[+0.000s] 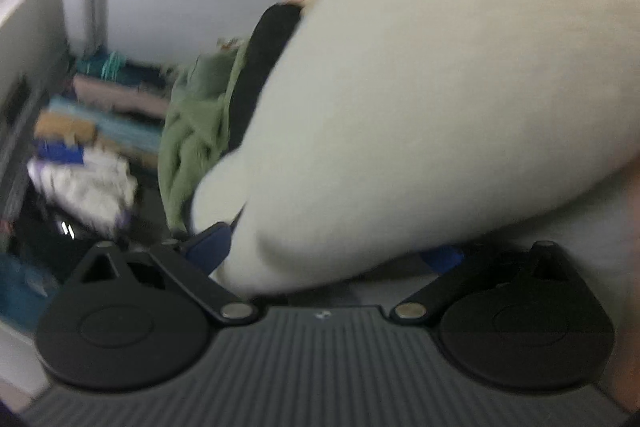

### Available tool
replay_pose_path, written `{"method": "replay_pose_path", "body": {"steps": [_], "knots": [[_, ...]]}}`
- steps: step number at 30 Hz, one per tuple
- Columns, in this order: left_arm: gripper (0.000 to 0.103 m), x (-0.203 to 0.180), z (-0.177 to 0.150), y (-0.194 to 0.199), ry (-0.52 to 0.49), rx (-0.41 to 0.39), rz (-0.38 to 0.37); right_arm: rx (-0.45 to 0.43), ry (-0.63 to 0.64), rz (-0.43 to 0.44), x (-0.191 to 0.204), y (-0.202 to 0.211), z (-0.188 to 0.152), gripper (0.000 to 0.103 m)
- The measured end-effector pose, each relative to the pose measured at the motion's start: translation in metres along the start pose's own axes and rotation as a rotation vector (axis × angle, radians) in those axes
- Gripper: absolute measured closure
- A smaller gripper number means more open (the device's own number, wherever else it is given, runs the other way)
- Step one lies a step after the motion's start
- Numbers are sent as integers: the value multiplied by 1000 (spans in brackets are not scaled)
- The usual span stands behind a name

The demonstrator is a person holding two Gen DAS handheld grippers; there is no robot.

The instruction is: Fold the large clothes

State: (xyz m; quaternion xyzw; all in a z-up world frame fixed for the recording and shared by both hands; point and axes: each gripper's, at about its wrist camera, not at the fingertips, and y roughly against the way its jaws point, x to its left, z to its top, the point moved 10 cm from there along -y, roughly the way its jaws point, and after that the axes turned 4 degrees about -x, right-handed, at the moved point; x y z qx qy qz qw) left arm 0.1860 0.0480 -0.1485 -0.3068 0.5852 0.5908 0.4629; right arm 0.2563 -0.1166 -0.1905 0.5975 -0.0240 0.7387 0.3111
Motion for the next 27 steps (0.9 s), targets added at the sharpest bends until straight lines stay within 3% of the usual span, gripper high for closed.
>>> {"method": "replay_pose_path", "body": {"steps": [11,13,19,21,23,27], "knots": [[53,-1,3,2,10,2,-24,-299,-278,-103,-54,67,49,4],[53,-1,5,1,0,9,-16,-345,-276,-150,-62,77,56,4],[52,-2,7,-6,-29,22,-15,-366,-323,-135,-69,78,65,2],[52,-3,9,-8,-45,32,-24,-341,-273,-164,-71,78,63,8],[52,-5,10,-9,-70,35,-29,-329,-212,-208,-69,77,63,24],[53,-10,10,-5,-102,24,-38,-331,-178,-228,-68,89,64,45]]}}
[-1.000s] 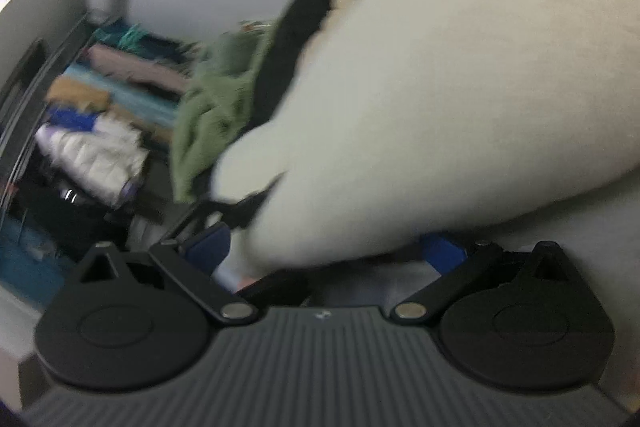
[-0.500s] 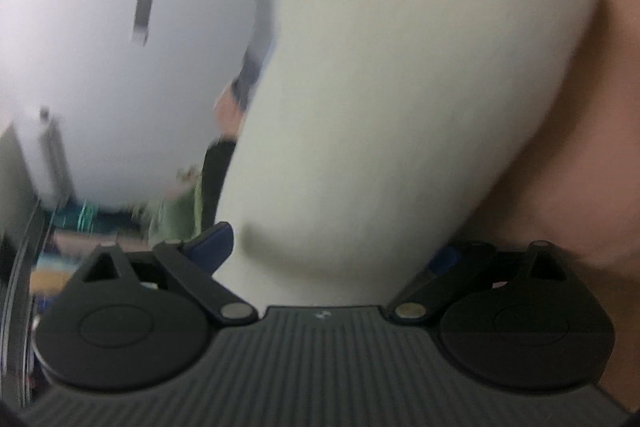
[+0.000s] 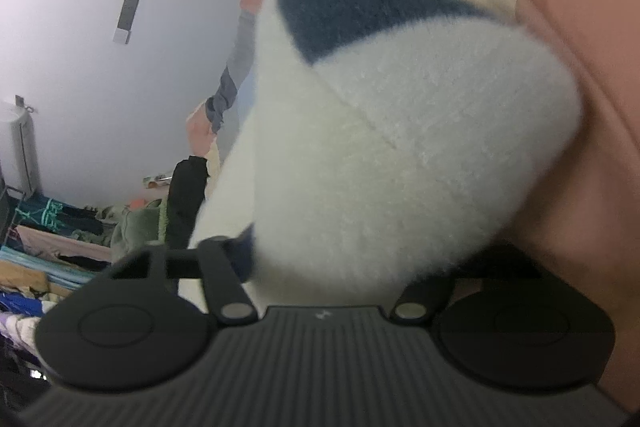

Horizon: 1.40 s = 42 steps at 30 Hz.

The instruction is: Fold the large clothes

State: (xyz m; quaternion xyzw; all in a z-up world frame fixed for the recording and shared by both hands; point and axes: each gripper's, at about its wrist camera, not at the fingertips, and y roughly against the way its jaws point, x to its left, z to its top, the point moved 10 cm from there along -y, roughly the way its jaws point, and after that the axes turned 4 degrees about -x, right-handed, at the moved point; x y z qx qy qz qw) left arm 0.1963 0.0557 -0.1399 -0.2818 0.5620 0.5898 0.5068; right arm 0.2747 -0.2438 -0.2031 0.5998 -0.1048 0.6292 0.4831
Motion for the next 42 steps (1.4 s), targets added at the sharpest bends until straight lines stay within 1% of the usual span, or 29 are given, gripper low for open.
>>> {"method": "replay_pose_path", "body": {"steps": [1,2,4,9,11,16,18,24,28,30,32,35,38,42], "knots": [[53,-4,0,2,-17,-3,-4,-4,22,2,3,4,1,50],[53,-7,1,3,-31,-6,-7,-12,48,8,8,9,2,54],[53,-12,3,8,-46,-12,-19,-29,90,33,19,18,4,56],[54,-33,-2,17,-66,-10,-56,-66,181,73,38,42,13,56],[54,-39,-4,23,-58,-3,-77,-78,202,93,46,54,19,56],[54,-66,-11,38,-78,3,-138,-111,248,149,66,84,33,56],[54,-83,-15,39,-94,4,-162,-125,261,171,77,91,41,56],[54,-145,-31,42,-143,-5,-243,-192,284,241,103,129,78,56],[54,-192,-53,33,-193,5,-291,-243,290,279,115,152,108,56],[54,-211,-67,27,-222,18,-311,-271,282,288,114,164,126,56],[54,-227,-84,10,-227,41,-332,-299,268,294,110,176,146,56],[54,-243,-108,-17,-251,85,-334,-337,267,285,97,190,176,56],[54,-256,-134,-47,-306,132,-330,-345,207,291,73,192,206,56],[54,-258,-171,-88,-346,182,-300,-349,173,261,31,190,231,56]]}}
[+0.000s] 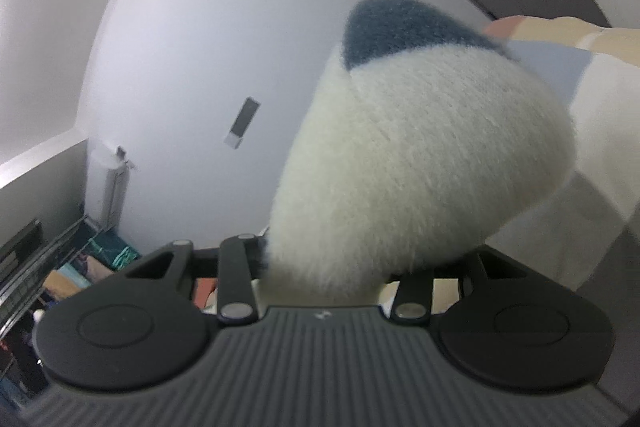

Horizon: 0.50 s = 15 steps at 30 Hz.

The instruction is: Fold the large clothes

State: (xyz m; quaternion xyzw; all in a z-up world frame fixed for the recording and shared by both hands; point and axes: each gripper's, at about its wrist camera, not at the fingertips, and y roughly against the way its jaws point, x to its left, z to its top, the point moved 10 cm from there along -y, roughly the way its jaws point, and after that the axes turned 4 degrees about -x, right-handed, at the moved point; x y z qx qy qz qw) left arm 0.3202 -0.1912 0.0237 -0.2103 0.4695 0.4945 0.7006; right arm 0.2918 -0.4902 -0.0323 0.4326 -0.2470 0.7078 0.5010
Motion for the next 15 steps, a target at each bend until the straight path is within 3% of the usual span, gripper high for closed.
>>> {"method": "replay_pose_path", "body": {"steps": [6,15], "knots": [[54,39,-31,-61,-32,97,48,-18,-71,-63,-78,3,-1,56],[54,110,-79,-85,-35,189,86,36,-125,-171,-161,3,-40,56]]}}
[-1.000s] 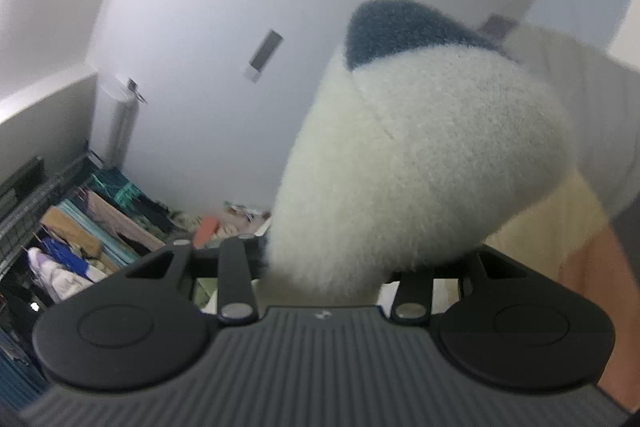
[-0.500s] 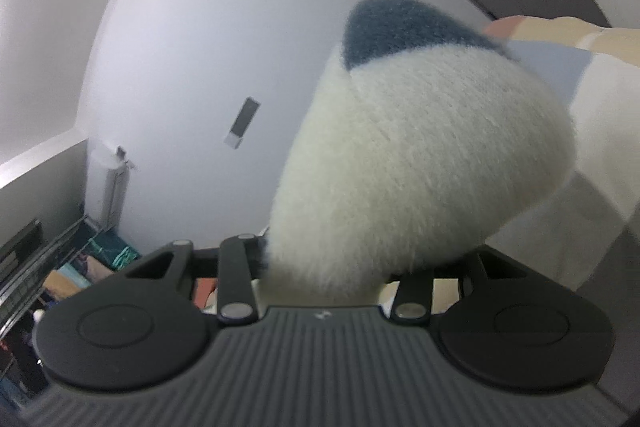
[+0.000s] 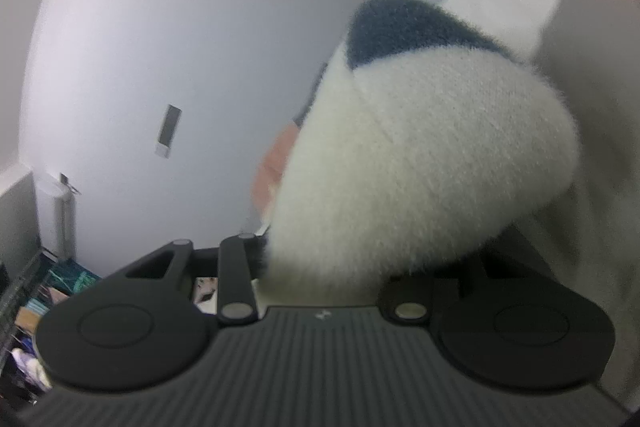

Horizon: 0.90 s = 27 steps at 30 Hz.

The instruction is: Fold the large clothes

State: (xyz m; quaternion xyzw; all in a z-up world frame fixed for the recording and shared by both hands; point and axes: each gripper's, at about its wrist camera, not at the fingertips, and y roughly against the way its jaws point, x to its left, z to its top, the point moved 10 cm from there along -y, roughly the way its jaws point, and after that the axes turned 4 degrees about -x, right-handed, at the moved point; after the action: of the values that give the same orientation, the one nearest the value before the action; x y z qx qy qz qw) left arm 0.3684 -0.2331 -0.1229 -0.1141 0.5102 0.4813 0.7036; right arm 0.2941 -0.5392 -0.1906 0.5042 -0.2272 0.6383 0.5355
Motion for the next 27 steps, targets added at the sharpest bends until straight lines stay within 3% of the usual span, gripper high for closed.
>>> {"method": "replay_pose_path", "body": {"steps": [4,10,15,17,22,27], "knots": [[54,22,1,-6,3,5,-10,14,-25,1,-22,1,-18,54],[51,16,-19,-2,-22,41,24,-11,-24,-10,-29,2,-31,51],[28,6,-14,-12,-42,83,74,-25,-37,-46,-18,-1,-29,45],[25,4,-15,-4,-68,87,103,-33,-35,-75,-15,5,-34,43],[25,-14,-11,29,-210,86,156,-44,45,-170,4,25,-45,42],[25,-53,-3,67,-369,53,163,-45,124,-213,25,56,-48,43]]}}
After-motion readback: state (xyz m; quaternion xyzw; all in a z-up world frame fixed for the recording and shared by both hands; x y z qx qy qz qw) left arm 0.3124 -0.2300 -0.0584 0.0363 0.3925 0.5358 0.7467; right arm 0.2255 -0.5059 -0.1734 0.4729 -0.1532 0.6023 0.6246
